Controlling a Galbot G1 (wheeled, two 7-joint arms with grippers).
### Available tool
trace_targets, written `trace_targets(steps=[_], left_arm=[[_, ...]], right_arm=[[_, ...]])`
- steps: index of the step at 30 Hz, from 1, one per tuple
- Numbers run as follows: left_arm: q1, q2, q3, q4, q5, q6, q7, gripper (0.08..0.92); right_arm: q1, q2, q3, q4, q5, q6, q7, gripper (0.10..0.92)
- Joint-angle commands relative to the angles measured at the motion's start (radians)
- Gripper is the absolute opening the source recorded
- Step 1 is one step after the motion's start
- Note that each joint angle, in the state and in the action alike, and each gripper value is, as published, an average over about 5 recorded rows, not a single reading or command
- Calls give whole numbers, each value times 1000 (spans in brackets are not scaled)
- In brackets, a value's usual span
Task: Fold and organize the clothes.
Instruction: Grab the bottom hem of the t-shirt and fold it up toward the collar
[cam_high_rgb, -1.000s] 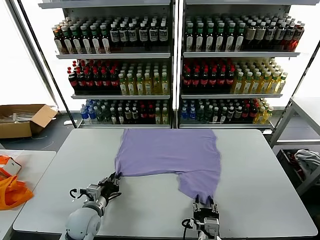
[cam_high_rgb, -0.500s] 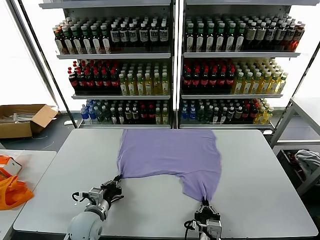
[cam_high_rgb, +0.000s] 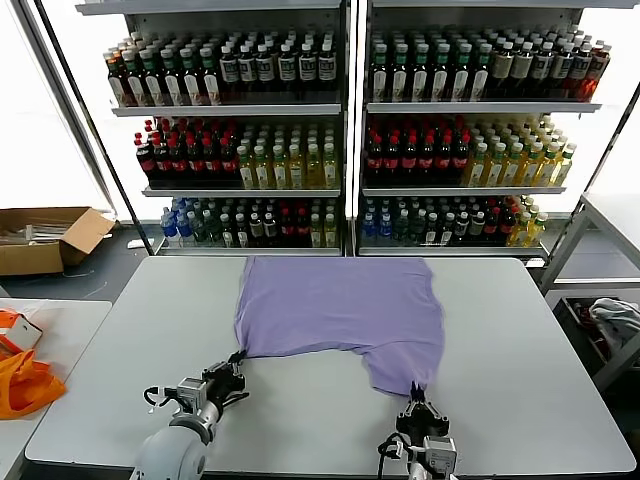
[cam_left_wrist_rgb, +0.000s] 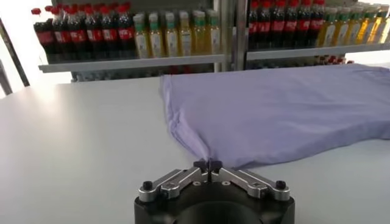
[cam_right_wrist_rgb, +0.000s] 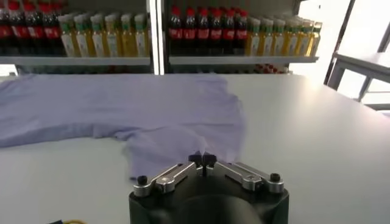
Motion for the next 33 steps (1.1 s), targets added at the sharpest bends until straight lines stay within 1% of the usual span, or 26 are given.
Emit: trace_targets(steps=[1, 7, 13, 21, 33], left_arm=[[-17, -14, -8, -10, 7, -72, -12, 85], [-61, -24, 3, 7, -3, -94, -14, 84], [-136, -24, 21, 47, -29, -107, -26, 84], [-225, -21, 29, 133, -49, -114, -25, 84], [-333, -16, 50, 278, -52, -111, -27, 84]], right_arm=[[49, -7, 14, -7, -26, 58, -28, 107], [134, -14, 27, -50, -7, 64, -43, 107], [261, -32, 39, -118, 10, 60, -62, 107], [379, -54, 48, -224, 40, 51, -82, 107], [605, -33, 41, -450, 64, 28, -109, 107]])
